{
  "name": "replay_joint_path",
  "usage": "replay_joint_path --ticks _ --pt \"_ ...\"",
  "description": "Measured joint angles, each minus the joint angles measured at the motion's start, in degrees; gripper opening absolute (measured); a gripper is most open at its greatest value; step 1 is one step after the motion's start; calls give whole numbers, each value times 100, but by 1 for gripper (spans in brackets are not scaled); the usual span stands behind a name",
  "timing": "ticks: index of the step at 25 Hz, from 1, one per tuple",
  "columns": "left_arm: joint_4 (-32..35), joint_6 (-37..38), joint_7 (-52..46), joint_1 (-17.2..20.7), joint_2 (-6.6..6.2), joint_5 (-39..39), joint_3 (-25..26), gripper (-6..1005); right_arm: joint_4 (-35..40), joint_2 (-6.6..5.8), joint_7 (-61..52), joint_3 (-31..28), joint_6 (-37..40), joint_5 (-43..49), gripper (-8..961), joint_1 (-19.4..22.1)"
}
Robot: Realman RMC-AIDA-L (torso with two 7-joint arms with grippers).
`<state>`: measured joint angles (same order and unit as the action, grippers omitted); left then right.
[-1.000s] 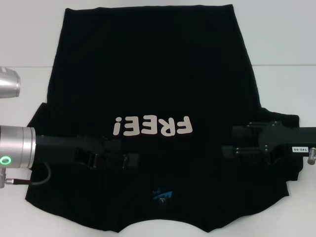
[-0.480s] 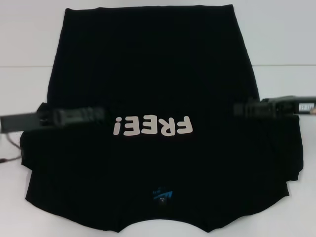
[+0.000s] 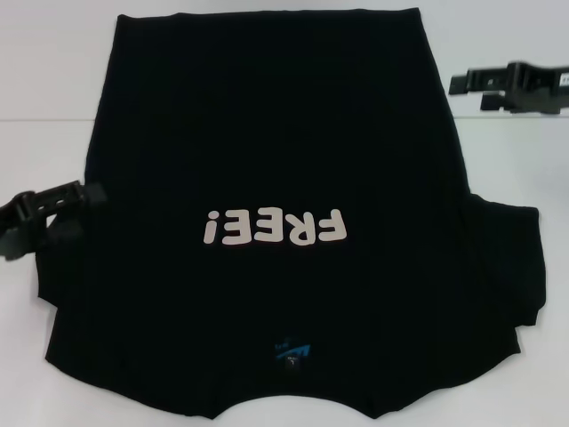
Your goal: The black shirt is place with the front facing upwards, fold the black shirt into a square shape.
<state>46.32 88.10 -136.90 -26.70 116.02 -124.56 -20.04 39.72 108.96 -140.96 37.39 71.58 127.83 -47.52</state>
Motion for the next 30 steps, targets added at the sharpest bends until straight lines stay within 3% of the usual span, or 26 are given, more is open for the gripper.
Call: replay_joint_path --ticks 7,16,23,30 --pt "-49 -52 -79 72 -15 -552 258 836 14 -7 -80 56 -69 18 767 -88" --pt "-53 -330 -33 161 -15 -692 387 815 -27 -16 -91 58 -23 18 762 33" --pt "-53 -809 110 180 0 -903 378 593 -35 -17 -99 58 -12 16 758 75" --pt "-248 -1171 111 209 22 -1120 364 542 -44 -14 -102 58 -13 13 754 85"
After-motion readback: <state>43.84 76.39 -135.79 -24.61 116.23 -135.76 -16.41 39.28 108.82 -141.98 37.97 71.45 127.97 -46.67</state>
